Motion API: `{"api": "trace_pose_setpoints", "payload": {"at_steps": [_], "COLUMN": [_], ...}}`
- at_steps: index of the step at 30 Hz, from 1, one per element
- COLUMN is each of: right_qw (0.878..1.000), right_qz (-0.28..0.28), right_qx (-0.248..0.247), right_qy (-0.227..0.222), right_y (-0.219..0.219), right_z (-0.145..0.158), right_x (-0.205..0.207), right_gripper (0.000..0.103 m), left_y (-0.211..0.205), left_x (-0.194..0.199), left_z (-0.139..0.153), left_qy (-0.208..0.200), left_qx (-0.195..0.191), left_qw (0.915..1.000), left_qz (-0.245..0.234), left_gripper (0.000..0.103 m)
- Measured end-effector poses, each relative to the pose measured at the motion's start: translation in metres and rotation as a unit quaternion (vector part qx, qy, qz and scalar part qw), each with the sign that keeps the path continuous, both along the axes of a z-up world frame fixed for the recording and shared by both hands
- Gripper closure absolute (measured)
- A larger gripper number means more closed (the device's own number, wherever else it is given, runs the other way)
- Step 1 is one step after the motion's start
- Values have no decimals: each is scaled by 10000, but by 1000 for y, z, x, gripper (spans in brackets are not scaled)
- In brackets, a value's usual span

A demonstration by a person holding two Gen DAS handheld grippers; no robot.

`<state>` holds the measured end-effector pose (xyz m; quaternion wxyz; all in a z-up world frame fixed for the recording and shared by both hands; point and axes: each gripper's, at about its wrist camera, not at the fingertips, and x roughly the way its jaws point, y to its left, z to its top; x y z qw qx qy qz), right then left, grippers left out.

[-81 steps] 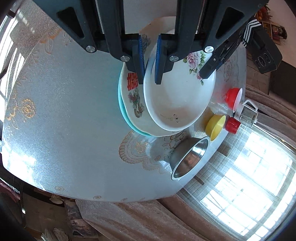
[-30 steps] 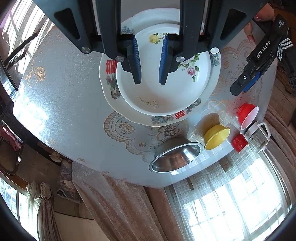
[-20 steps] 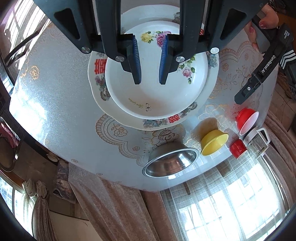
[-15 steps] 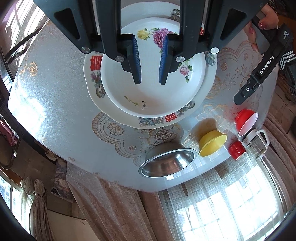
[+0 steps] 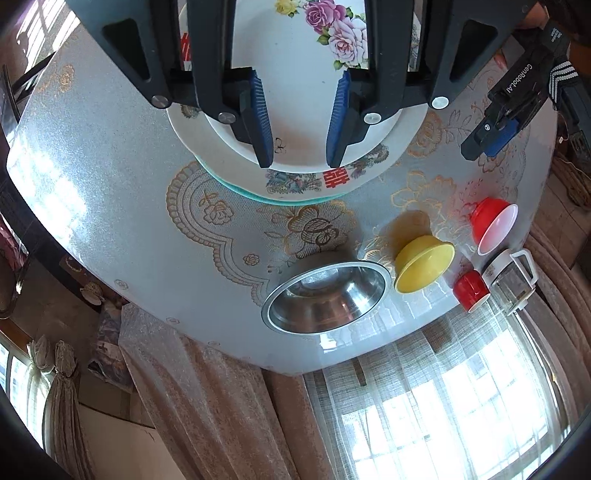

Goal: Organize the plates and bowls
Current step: 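Reach to the steel bowl and close both tools on its rim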

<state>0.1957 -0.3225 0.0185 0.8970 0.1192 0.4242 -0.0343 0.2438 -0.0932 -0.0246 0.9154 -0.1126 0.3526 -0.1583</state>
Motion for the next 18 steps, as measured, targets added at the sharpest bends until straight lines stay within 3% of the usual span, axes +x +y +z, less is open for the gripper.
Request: {"api": "trace_pose_setpoints", "payload": {"at_steps": [7, 14, 18], "right_qw": [9997, 9981, 9970], "right_qz": [31, -61, -114], "right_qx": [261, 515, 631], "right_qy": [30, 344, 435], "right_y": [-25, -55, -68], "right_z": [3, -3, -5], "right_x": [39, 89, 112], "right_gripper": [67, 63, 59], "left_y": [-1, -17, -30], "left_x": [13, 48, 65], "left_z": [3, 19, 32], "left_qy": [173, 346, 314], "left_qx": [-158, -264, -295], "left_qw": [9997, 9990, 9990], "left_qz": [77, -70, -115], "left_gripper": [24, 24, 16]}}
